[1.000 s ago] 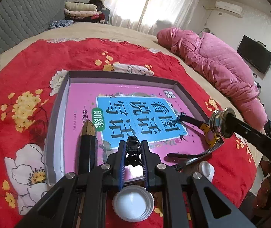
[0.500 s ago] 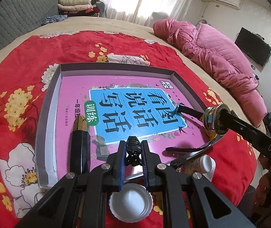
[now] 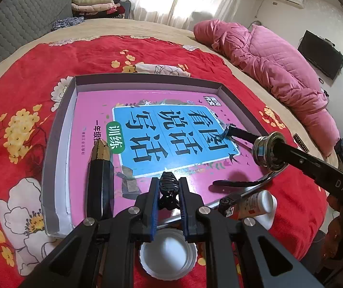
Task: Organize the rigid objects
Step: 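Lower the clip onto the book and open the left gripper while the right holds the jar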
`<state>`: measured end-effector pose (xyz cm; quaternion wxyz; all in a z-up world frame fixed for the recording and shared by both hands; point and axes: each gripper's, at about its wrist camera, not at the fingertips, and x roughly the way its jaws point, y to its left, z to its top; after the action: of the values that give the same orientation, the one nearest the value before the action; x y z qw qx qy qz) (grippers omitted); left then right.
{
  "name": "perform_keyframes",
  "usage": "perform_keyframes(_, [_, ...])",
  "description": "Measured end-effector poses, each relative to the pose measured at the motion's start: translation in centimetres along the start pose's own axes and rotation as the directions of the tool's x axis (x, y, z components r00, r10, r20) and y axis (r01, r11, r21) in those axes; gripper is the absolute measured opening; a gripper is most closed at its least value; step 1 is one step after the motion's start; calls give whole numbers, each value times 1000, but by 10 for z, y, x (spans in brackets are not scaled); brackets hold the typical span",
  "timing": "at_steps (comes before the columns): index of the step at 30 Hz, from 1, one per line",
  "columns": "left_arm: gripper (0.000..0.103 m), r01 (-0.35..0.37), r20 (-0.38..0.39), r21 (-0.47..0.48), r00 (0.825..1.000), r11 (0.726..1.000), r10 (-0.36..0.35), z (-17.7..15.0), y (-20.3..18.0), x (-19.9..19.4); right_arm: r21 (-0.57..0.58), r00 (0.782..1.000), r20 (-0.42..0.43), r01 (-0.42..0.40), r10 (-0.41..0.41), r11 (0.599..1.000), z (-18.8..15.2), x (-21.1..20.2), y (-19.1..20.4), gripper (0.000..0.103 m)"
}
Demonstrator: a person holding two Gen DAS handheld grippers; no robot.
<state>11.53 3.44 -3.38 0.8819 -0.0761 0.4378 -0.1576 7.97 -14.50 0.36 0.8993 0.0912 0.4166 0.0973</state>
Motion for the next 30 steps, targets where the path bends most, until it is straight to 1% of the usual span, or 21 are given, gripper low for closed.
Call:
perform_keyframes(15, [16, -2, 2, 5, 1000, 1000, 2, 0, -1, 1, 55, 1000, -24, 17, -16, 998, 0, 9, -12, 10])
perform_keyframes(21, [16, 0, 1, 3, 1000, 1000, 0, 0, 0, 1, 58, 999, -36, 23, -21, 998, 1, 13, -11, 10])
perform_keyframes(26, [16, -2, 1, 5, 1000, 1000, 2, 0, -1, 1, 53, 997, -67, 51, -48, 997, -1, 19, -11, 10])
perform_keyframes(29, [16, -5, 1, 8, 1000, 1000, 5, -1, -1, 1, 12, 994, -73, 88, -87, 996, -3, 21, -9, 10])
perform_keyframes(30, [16, -5, 1, 8, 1000, 1000, 5, -1, 0, 1, 10, 994, -73, 87, -86, 996, -3, 21, -9, 10])
